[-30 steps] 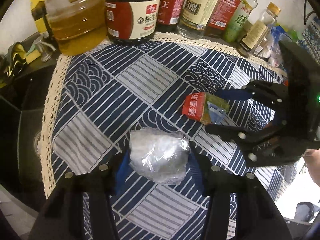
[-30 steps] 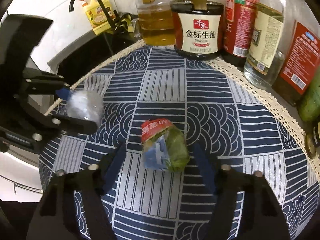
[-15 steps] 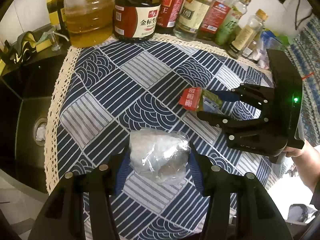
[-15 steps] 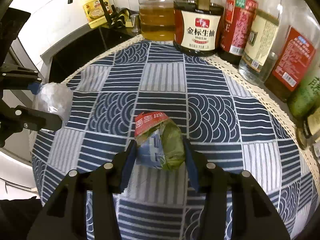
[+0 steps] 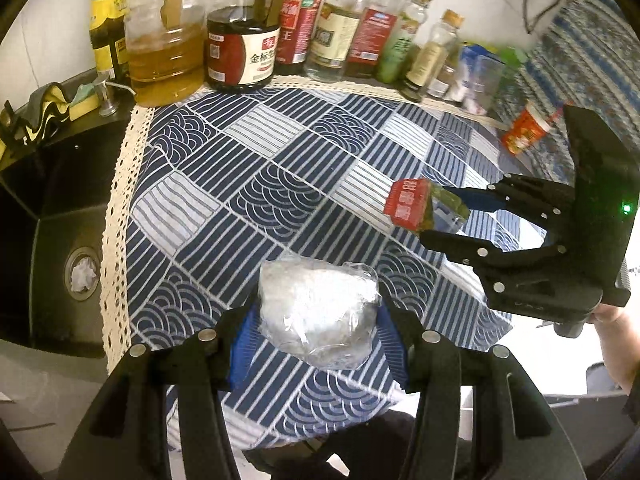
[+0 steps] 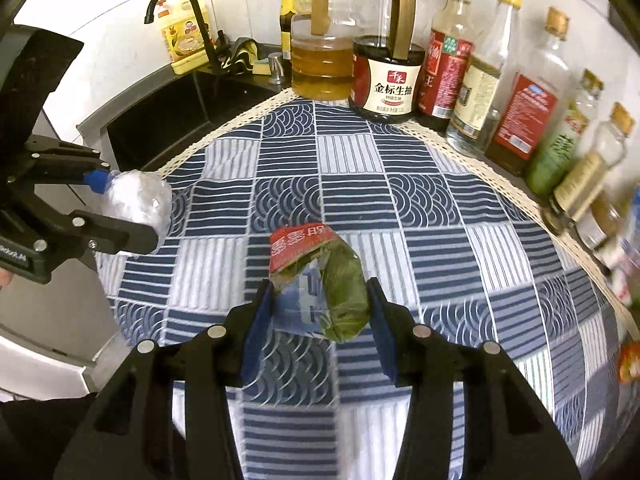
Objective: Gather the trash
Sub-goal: 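Carry the foil ball with the left gripper while the right gripper carries the wrapper to the bin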
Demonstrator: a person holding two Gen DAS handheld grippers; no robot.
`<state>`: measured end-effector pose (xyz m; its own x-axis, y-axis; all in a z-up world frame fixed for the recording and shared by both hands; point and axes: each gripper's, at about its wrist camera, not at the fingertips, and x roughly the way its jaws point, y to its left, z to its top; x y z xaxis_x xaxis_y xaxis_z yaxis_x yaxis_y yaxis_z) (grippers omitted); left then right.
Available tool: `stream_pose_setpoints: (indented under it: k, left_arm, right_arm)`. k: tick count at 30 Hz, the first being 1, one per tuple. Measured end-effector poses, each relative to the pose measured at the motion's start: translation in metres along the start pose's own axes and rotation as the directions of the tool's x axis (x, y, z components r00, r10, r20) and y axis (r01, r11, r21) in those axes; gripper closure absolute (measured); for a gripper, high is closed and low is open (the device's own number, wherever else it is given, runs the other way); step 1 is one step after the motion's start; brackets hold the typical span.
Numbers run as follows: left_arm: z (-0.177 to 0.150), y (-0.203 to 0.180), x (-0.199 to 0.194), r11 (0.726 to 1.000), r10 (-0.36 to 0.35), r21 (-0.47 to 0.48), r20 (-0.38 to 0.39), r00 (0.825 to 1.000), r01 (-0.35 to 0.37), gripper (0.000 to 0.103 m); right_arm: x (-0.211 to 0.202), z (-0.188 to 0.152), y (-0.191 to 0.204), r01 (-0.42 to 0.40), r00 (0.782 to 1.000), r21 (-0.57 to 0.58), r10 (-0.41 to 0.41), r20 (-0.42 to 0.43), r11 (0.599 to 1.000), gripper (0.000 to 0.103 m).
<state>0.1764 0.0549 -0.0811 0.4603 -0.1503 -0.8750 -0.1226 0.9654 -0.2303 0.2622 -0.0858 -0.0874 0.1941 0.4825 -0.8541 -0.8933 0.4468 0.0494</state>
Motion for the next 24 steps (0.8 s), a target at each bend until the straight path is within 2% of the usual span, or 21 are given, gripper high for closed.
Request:
stream_pose_setpoints:
  k: [12,24]
  left_arm:
    - [-0.054,-0.014,-0.053,0.989,-0.077,0.130,0.045,0.996,0.071,0.052]
    - [-0.115,-0.023,-0.096,0.967,-0.132,0.229,0.088,0.987,0.109,0.052]
  right_arm:
    - [-0.076,-0.040,0.075,0.115,0.991,0.072,-0.120,0.058,0.991,0.056]
    - [-0.117,-0.076,0.155,0.142,0.981,0.151,-0.159,0.109,0.978,0.056]
